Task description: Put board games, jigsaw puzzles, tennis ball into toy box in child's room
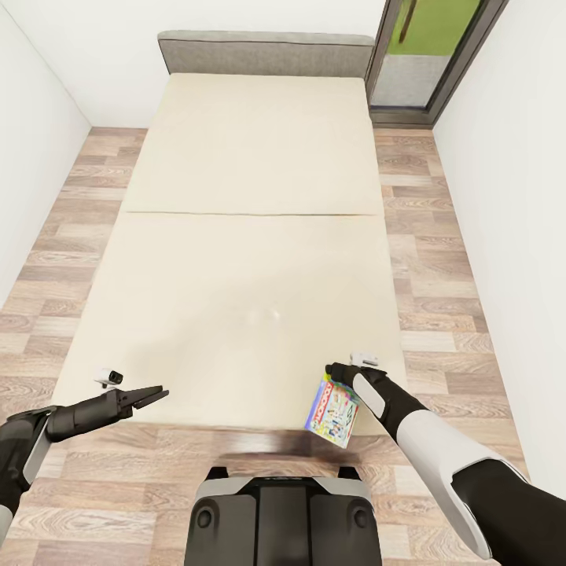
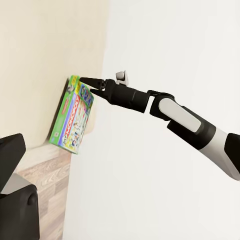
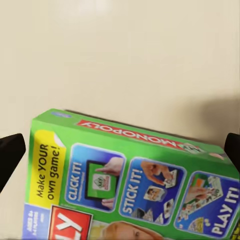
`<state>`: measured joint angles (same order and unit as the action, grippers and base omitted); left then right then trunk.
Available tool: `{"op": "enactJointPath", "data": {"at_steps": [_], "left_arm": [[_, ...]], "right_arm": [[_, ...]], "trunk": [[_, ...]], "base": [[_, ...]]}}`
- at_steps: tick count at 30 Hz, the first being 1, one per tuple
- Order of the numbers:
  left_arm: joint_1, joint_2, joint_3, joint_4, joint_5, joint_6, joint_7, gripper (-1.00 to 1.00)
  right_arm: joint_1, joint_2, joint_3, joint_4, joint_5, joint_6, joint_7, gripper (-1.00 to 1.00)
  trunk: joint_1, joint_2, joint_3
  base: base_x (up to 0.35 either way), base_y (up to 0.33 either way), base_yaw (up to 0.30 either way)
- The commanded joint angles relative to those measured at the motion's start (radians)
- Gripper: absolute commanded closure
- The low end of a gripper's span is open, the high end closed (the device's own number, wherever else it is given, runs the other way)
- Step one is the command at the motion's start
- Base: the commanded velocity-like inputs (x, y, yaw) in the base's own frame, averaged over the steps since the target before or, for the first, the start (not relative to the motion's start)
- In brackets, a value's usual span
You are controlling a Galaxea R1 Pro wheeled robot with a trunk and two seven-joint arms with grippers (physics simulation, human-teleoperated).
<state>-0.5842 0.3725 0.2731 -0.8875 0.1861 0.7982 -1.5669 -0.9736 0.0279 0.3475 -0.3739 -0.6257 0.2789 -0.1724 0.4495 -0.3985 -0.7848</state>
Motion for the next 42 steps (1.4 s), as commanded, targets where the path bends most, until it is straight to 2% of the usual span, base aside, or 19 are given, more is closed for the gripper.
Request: {"op": "enactJointPath", "data": {"at_steps": [1,42], "left_arm": [[0.000,0.000,0.000,0.000,-0.001,0.011,-0.004,-1.00],[0.000,0.000,0.000,0.001,-0.001,0.010,-0.004,-1.00]], "right_arm": [[0.000,-0.001,0.008,-0.002,-0.009,0.003,-0.009,-1.00],[0.000,0.001,0.008,-0.002,-0.009,-0.001,-0.010,-1.00]], "trunk": [[0.000,-0.002,-0.001],[0.000,-0.002,-0.001]], "base": [[-0.038,0.000,0.000],[-0.047,0.000,0.000]]}}
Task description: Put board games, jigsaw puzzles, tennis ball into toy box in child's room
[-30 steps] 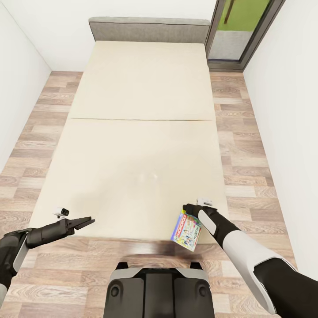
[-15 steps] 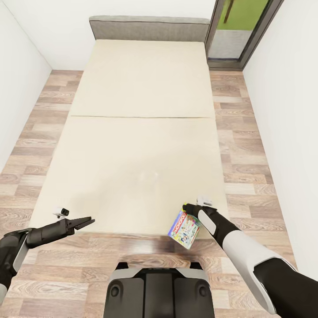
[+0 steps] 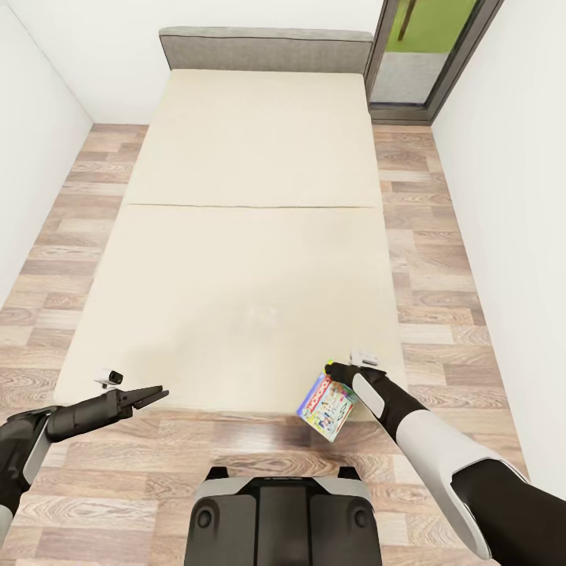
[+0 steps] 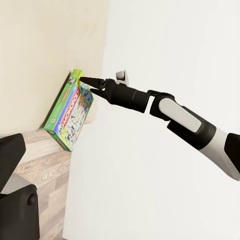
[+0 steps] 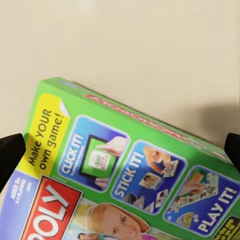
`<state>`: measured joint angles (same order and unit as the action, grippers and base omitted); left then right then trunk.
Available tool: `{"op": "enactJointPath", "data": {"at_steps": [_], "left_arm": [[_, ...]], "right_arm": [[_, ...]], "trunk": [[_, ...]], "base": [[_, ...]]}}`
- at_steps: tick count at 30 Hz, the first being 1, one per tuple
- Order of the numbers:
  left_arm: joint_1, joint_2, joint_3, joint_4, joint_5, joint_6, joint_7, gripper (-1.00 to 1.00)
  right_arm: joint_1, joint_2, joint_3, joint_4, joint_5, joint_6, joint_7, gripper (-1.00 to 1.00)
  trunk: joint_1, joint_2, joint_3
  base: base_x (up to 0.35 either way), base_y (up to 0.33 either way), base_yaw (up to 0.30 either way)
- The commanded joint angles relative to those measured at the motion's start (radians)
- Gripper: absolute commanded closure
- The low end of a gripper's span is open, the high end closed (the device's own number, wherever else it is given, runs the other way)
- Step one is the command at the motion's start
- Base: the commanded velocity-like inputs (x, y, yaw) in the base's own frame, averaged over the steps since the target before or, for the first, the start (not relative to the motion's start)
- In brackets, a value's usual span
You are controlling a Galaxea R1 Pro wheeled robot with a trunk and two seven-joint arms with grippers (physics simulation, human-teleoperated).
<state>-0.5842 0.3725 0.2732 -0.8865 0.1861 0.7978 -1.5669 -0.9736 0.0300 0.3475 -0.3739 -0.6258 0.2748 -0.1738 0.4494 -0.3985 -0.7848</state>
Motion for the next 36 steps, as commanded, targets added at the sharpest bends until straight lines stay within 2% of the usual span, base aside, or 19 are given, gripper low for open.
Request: {"op": "enactJointPath", "data": {"at_steps": [1,4,18,25,29,33,36], "left_arm": [[0.000,0.000,0.000,0.000,0.000,0.011,-0.004,-1.00],[0.000,0.000,0.000,0.000,0.000,0.011,-0.004,-1.00],[0.000,0.000,0.000,0.000,0.000,0.011,-0.004,-1.00],[0.000,0.000,0.000,0.000,0.000,0.011,-0.004,-1.00],[0.000,0.000,0.001,0.000,0.000,0.011,-0.004,-1.00],[0.000,0.001,0.001,0.000,0.000,0.010,-0.004,-1.00],[0.000,0.000,0.000,0.000,0.000,0.010,-0.004,-1.00]], "right_arm": [[0.000,-0.001,0.008,-0.002,-0.009,0.003,-0.009,-1.00],[0.000,-0.003,0.008,-0.014,-0.010,0.003,-0.009,-1.00],[0.014,-0.016,-0.002,-0.268,-0.014,0.027,-0.014,-1.00],[0.032,-0.059,-0.007,-0.432,-0.021,0.089,-0.017,-1.00],[0.056,-0.095,-0.014,-0.529,-0.027,0.117,-0.018,-1.00],[0.089,-0.119,-0.037,-0.595,-0.033,0.145,-0.018,-1.00],[0.129,-0.135,-0.071,-0.649,-0.037,0.171,-0.015,-1.00]], "trunk": [[0.001,-0.002,-0.001],[0.001,-0.002,-0.001],[0.001,-0.002,-0.001],[0.001,-0.002,-0.001],[0.001,-0.002,-0.001],[0.001,-0.002,-0.001],[0.001,-0.002,-0.001]], "base": [[-0.001,0.000,0.000],[0.000,0.000,0.000],[0.000,0.000,0.000],[0.000,0.000,0.000],[0.000,0.000,0.000],[0.000,0.000,0.000],[0.000,0.000,0.000]]}}
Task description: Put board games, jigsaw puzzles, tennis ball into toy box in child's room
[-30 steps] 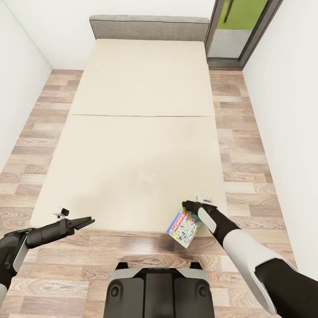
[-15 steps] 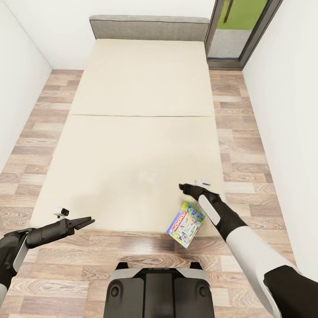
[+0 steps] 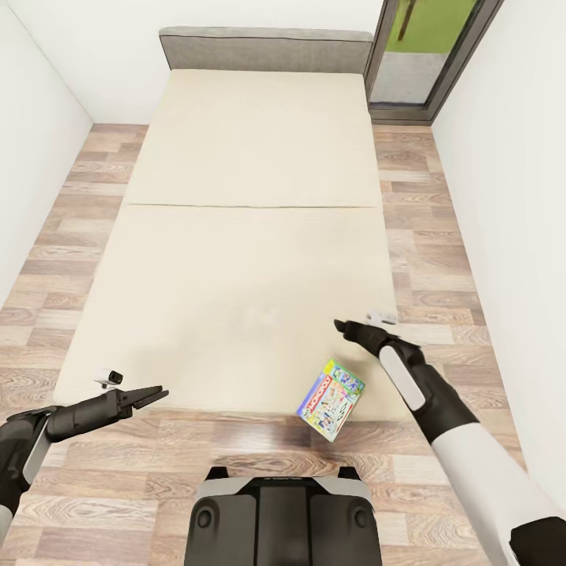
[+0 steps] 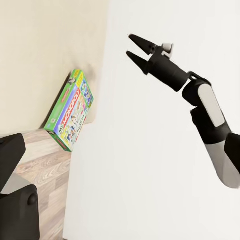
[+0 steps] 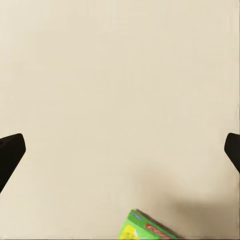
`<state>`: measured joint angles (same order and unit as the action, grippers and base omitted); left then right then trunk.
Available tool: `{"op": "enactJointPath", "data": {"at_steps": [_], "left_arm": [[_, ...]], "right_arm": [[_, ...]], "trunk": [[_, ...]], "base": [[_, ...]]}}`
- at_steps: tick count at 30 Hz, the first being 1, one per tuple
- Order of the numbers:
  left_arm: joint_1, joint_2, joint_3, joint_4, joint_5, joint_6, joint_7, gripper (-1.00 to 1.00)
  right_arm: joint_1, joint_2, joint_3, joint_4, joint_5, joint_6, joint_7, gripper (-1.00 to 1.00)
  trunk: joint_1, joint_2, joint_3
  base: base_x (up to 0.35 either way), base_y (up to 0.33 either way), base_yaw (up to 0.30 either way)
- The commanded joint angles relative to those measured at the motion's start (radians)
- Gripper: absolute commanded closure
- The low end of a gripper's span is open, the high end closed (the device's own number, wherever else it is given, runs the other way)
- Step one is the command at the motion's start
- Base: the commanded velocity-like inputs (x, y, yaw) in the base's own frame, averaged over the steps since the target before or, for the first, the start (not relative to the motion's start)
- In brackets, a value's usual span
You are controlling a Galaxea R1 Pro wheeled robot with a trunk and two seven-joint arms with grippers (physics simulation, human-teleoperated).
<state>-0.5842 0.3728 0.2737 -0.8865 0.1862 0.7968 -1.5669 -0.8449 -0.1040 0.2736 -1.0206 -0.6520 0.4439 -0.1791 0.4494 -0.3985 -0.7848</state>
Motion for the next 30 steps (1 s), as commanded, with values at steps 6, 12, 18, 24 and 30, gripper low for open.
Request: {"op": "enactJointPath", "data": {"at_steps": [6,12,18,24,30], "left_arm": [[0.000,0.000,-0.001,0.000,-0.001,0.010,-0.004,-1.00],[0.000,0.000,-0.001,0.000,-0.001,0.010,-0.004,-1.00],[0.000,0.000,-0.001,0.000,-0.001,0.010,-0.004,-1.00],[0.000,0.000,-0.001,0.000,-0.001,0.010,-0.004,-1.00],[0.000,0.000,-0.002,0.000,-0.001,0.009,-0.004,-1.00]], "right_arm": [[0.126,-0.042,-0.150,-0.126,-0.031,0.069,0.023,-1.00],[0.270,-0.070,-0.269,-0.228,-0.070,0.108,0.213,-1.00],[0.428,-0.105,-0.384,-0.305,-0.087,0.118,0.515,-1.00],[0.541,-0.110,-0.475,-0.371,-0.089,0.112,0.802,-1.00],[0.606,-0.109,-0.526,-0.392,-0.084,0.104,0.977,-1.00]], "trunk": [[0.001,-0.002,-0.001],[0.001,-0.002,-0.001],[0.001,-0.002,-0.001],[0.001,-0.002,-0.001],[0.001,-0.002,-0.001]], "base": [[0.000,0.000,0.000],[0.000,0.000,0.000],[0.000,0.000,0.000],[0.000,0.000,0.000],[0.000,0.000,0.000]]}}
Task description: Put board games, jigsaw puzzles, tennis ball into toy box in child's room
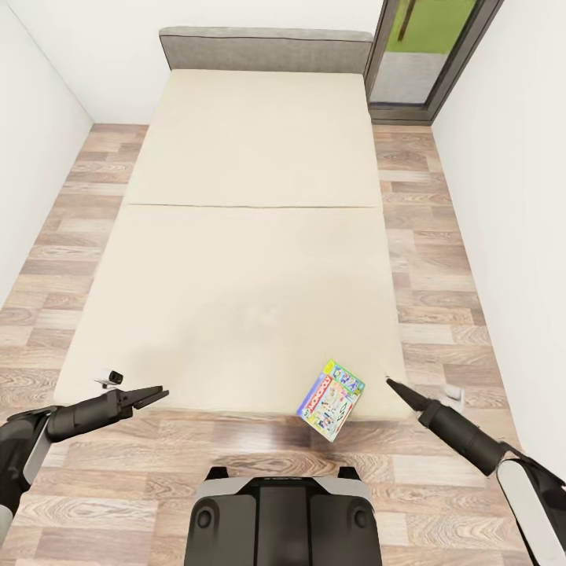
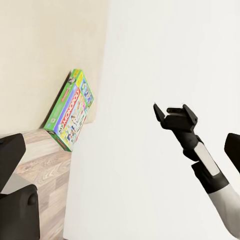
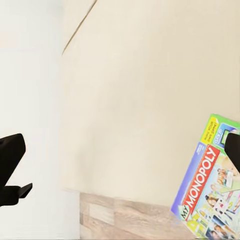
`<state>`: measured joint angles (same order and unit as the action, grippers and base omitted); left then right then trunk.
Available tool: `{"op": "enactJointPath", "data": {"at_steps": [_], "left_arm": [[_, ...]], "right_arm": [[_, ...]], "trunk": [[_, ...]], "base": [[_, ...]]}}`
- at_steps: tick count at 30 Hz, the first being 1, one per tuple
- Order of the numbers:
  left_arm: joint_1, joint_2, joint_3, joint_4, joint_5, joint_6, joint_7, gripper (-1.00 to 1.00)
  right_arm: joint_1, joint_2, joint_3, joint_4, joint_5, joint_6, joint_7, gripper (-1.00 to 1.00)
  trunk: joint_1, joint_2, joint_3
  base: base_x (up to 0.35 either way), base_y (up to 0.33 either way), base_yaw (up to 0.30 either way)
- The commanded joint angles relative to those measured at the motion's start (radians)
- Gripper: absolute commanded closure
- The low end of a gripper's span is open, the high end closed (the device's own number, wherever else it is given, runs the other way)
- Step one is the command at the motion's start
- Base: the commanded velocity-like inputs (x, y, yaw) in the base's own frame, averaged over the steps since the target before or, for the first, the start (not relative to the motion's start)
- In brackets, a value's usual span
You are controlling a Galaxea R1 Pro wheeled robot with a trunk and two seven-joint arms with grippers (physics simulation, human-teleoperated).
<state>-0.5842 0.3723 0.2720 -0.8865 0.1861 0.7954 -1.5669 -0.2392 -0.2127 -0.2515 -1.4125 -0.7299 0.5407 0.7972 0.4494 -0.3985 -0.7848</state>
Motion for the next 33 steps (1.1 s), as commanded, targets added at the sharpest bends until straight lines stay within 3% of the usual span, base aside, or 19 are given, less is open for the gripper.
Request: {"op": "enactJointPath", "data": {"at_steps": [1,6,21,33], "left_arm": [[0.000,0.000,0.000,0.000,-0.001,0.010,-0.004,-1.00],[0.000,-0.004,-0.002,0.000,0.001,0.002,-0.004,-1.00],[0.000,-0.006,-0.002,0.000,0.000,-0.008,-0.004,-1.00],[0.000,-0.008,-0.003,0.000,0.001,-0.009,-0.004,-1.00]], "right_arm": [[0.007,0.000,-0.005,-0.001,-0.005,0.005,0.016,-1.00],[0.028,-0.003,-0.019,-0.002,-0.004,-0.025,0.069,-1.00],[0.036,-0.010,-0.027,-0.005,-0.007,-0.042,0.093,-1.00],[0.037,-0.005,-0.026,-0.005,-0.001,-0.042,0.117,-1.00]], "trunk": [[0.001,-0.001,-0.001],[0.001,-0.001,0.004],[0.001,-0.001,0.027],[0.001,-0.001,0.047]], "base": [[0.000,0.000,0.000],[0.000,0.000,0.000],[0.000,-0.005,0.000],[0.000,-0.220,0.000]]}}
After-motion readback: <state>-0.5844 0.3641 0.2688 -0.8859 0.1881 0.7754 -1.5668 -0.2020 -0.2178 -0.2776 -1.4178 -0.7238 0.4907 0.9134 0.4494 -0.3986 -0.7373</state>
